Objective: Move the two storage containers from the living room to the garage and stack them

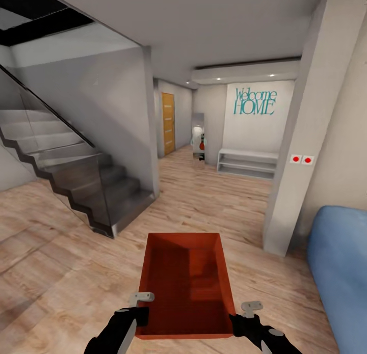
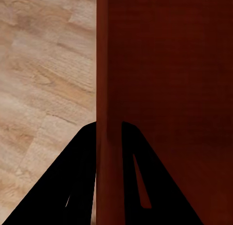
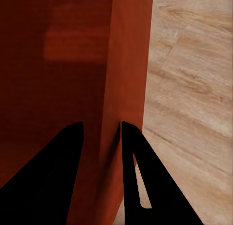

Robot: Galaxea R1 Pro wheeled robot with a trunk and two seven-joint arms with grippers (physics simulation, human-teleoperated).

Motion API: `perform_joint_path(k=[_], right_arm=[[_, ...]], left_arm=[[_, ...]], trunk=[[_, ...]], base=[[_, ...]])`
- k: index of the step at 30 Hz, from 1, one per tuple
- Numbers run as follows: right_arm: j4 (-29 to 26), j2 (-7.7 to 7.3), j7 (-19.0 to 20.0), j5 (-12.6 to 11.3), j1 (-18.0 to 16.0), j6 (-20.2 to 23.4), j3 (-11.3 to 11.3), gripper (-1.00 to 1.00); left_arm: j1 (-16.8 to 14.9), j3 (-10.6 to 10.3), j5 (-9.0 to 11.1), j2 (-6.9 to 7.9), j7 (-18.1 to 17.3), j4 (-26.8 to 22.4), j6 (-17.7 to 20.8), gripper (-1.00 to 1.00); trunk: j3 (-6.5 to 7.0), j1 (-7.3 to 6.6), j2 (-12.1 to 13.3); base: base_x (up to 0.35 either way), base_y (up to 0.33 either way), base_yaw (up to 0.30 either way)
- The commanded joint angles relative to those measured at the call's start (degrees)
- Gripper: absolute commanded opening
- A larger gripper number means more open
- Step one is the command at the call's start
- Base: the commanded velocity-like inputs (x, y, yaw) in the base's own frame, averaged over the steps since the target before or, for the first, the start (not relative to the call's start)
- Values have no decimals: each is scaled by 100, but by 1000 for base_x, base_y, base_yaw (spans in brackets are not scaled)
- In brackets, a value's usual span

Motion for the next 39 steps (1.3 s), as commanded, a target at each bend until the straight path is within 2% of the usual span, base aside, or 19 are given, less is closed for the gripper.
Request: perform_joint_path(k=[1, 16, 39], right_arm=[[3, -11, 6, -63, -4, -6, 33, -100], [3, -11, 7, -63, -4, -6, 34, -100], [3, -11, 7, -63, -4, -6, 33, -100]], left_arm=[[-5, 397, -206, -2, 19, -29, 41, -100], [-6, 397, -206, -1, 19, -29, 41, -100], [-4, 397, -206, -2, 19, -29, 41, -100]], trunk=[[-11, 6, -11], [-11, 6, -11], [-11, 6, -11]], base=[[328, 0, -19], [328, 0, -239], [327, 0, -8]])
